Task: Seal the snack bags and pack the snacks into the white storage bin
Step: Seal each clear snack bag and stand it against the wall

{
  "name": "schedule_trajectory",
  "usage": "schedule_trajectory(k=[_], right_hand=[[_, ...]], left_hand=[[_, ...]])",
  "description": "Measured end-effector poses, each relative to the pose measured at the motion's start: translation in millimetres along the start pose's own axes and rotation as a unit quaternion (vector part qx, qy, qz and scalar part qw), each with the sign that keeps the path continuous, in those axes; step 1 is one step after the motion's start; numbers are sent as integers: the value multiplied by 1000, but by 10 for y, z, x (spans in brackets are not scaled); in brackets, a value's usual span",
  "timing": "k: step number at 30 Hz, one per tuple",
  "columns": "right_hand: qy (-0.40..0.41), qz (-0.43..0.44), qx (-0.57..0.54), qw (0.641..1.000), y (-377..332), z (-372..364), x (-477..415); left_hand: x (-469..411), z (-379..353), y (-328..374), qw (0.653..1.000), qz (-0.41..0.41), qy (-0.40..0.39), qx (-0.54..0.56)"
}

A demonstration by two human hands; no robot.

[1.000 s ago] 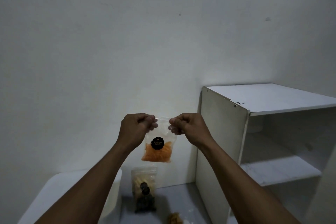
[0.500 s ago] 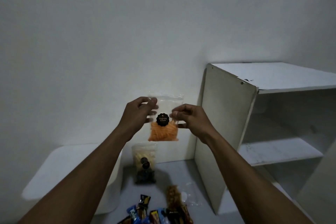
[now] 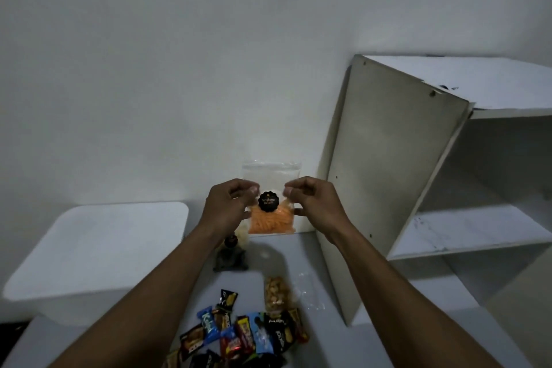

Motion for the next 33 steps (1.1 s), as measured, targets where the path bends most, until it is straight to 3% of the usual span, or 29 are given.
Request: schedule_trajectory(k=[5,10,15,17,21,24,29,33], right_hand=[[3,-26,-10,1000,349,67,-102],[15,4,9,1000,378,102,-207],[4,52,80,995,246,29,-292],[5,62,101,993,231,-1,-308],[0,98,128,987,173,-62,-284],[-10,119,124,985,112,-100,-250],[-41,44,12,998,-49,-135,-227],[-80,15,0,997,-206,-140,-230]], left_hand=[[-141,-154,-302,999,34,20,5],[-236,-215,-398,996,27,20,-77],[-266,-202,-136,979,10,150,-141],[-269,-205,-18,981,40,170,-85],[-259,-320,139,986,129,78,70],[-249,-307,208,983,141,56,106],[-236,-257,307,998,62,1,26],[-221,-229,408,997,7,-67,-46]])
Point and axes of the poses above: each hand's wrist, its own x-axis away from the middle knuckle, its own z-axis out of the back of the hand, y = z × x, the point moved 4 cm from there along -x, towards the middle knuckle, and after that the axes turned 4 degrees about -x, right-handed, at the moved point
